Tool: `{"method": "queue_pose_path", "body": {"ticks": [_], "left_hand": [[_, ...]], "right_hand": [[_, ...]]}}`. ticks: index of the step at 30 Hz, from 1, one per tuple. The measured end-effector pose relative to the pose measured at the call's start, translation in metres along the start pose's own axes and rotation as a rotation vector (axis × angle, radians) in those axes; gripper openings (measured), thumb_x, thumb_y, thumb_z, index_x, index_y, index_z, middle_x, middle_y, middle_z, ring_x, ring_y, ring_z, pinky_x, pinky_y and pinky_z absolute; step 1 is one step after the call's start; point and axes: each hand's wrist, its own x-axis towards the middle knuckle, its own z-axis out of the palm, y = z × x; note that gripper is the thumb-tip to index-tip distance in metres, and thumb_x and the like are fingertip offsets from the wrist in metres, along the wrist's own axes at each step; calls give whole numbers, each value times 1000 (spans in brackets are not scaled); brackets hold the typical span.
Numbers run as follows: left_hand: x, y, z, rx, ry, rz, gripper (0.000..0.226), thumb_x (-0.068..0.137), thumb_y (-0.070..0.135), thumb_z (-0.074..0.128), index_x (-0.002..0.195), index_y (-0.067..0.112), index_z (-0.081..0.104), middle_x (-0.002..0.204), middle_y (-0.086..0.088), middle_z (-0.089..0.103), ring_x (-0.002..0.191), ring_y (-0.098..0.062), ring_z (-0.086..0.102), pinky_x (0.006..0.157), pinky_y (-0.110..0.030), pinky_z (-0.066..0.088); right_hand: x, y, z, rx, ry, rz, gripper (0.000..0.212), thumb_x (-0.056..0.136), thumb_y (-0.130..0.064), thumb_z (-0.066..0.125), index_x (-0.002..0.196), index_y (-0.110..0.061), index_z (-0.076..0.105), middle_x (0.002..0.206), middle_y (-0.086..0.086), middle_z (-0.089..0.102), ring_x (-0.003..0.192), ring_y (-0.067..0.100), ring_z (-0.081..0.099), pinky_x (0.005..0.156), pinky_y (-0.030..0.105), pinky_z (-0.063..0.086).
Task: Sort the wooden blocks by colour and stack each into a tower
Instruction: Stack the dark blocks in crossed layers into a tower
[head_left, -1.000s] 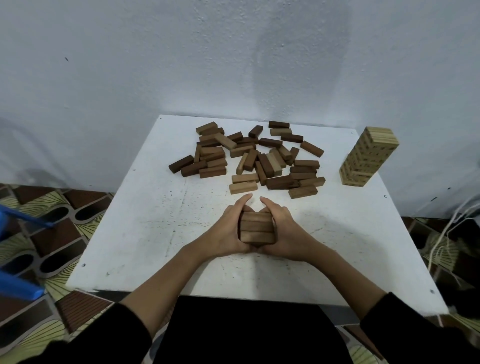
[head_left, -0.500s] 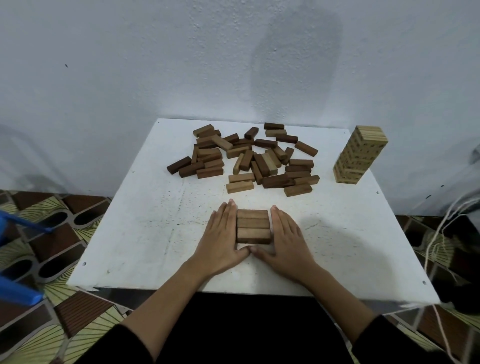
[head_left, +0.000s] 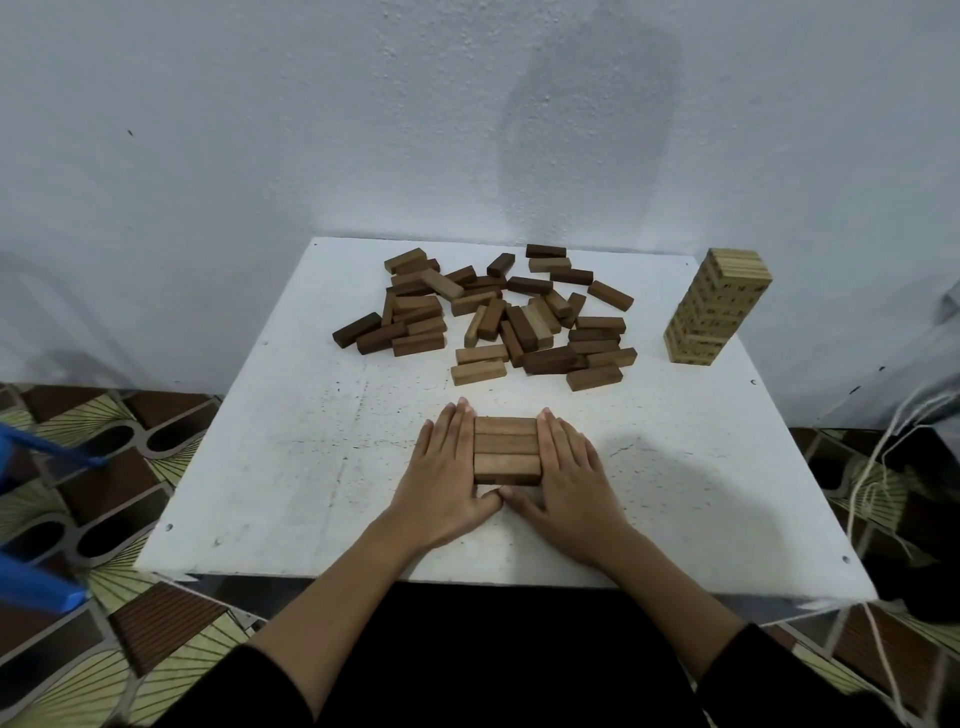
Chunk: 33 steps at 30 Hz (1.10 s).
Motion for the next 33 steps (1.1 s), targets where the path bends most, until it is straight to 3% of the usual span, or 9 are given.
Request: {"method": "queue_pose_path", "body": {"ticks": [12, 33], "left_hand": [[0, 1, -2, 70, -51, -8, 118, 59, 81, -2, 148, 5, -16, 158, -9, -21, 145, -19, -20, 120, -37, -6], [-1, 0, -1, 68, -38, -11, 116, 61, 79, 0, 149, 4, -12, 157, -11, -21, 144, -20, -21, 119, -34, -10]], "right_hand": [[1, -2, 0, -40, -21, -1, 118, 57, -81, -31, 148, -8, -14, 158, 7, -17, 145, 19, -13, 111, 32, -15], [-1, -3, -1, -31, -6, 2, 110, 66, -78, -22, 148, -7, -12, 157, 8, -16, 145, 20, -9, 110, 32, -14]]}}
